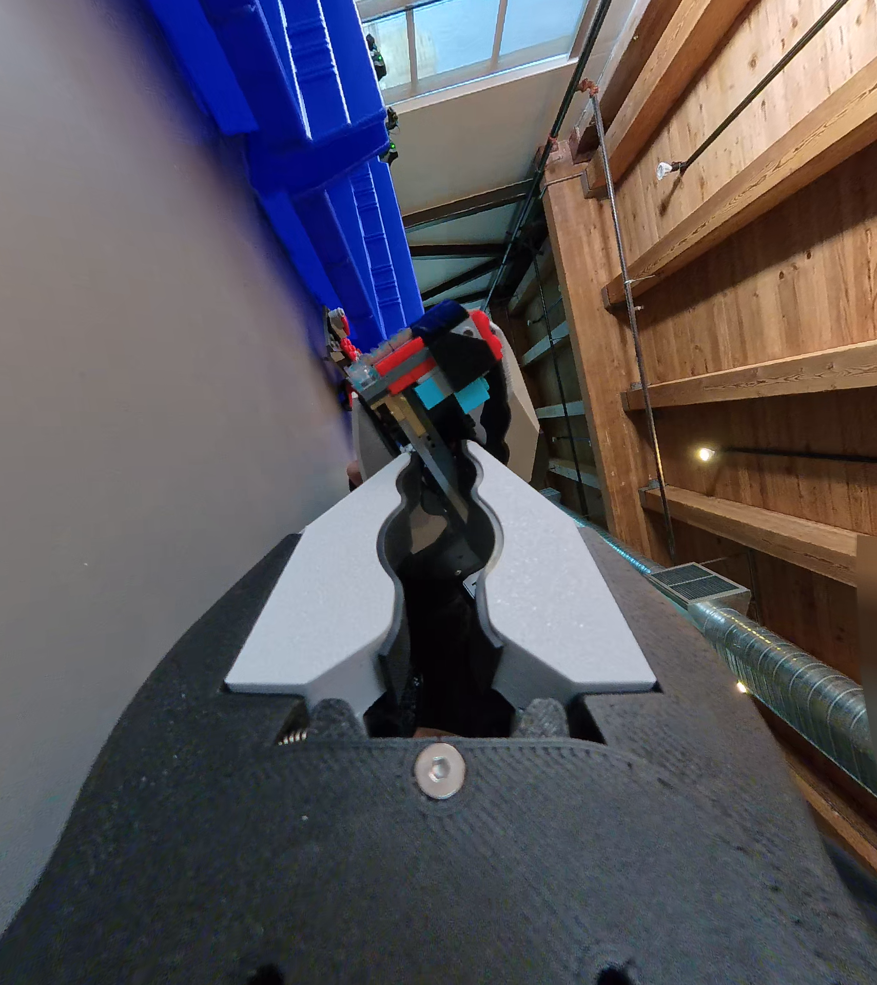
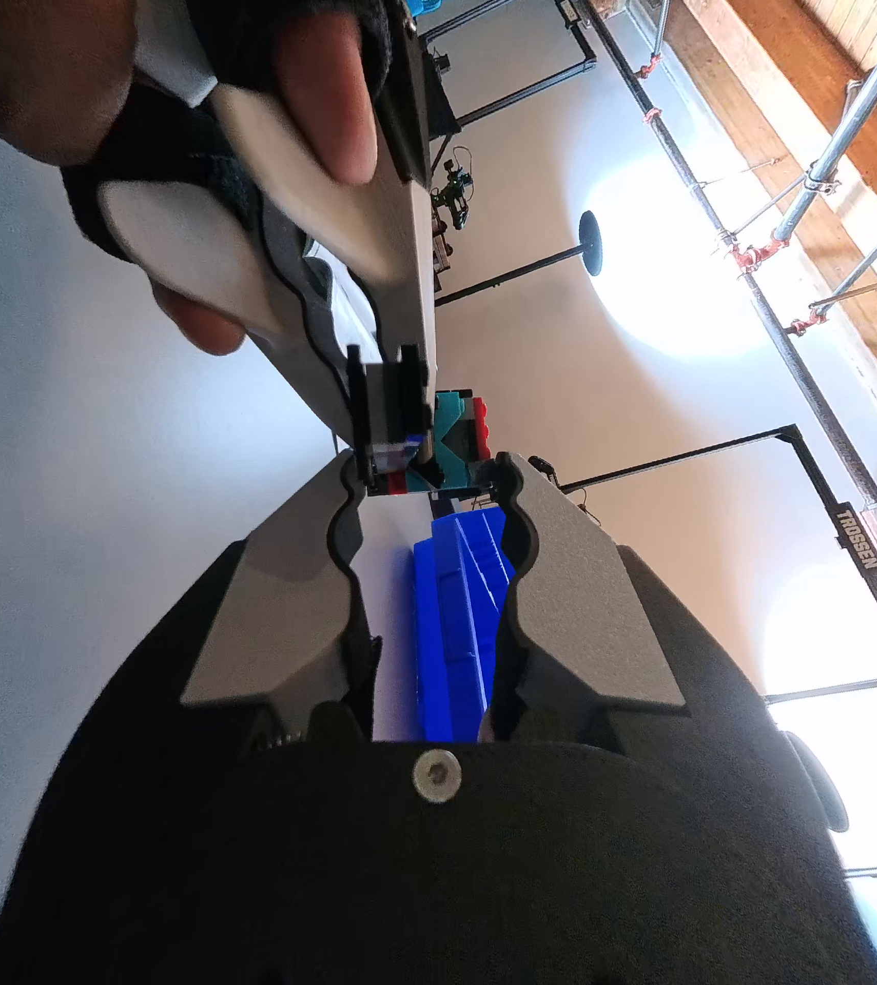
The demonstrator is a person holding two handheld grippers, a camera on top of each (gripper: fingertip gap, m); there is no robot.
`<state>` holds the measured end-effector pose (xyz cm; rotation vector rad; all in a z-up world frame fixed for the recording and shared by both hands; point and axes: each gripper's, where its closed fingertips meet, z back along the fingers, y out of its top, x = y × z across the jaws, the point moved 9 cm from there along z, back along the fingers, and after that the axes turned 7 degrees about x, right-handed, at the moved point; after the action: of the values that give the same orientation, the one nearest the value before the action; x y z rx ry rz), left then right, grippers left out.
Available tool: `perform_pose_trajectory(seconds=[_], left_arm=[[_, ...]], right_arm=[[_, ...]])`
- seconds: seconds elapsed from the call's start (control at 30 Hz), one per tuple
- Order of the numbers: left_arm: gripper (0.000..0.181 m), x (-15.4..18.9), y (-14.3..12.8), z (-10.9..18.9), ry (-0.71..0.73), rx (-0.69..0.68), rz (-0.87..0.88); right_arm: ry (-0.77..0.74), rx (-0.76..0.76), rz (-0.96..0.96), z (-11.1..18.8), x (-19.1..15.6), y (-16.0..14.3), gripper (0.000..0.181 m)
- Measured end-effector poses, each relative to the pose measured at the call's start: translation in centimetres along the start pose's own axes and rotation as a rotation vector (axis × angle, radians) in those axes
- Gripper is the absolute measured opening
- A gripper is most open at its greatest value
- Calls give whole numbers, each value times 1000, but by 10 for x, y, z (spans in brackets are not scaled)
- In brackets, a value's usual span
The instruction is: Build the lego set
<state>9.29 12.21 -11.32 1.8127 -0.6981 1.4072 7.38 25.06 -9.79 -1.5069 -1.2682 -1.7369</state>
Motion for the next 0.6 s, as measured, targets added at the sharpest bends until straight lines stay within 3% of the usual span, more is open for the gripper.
perform_pose_trajectory(seconds=[0.6], left_arm=[[18,2,5,2,-7,-6,-14]], right_arm=[[-24,-19,75,0,-1,0,49]])
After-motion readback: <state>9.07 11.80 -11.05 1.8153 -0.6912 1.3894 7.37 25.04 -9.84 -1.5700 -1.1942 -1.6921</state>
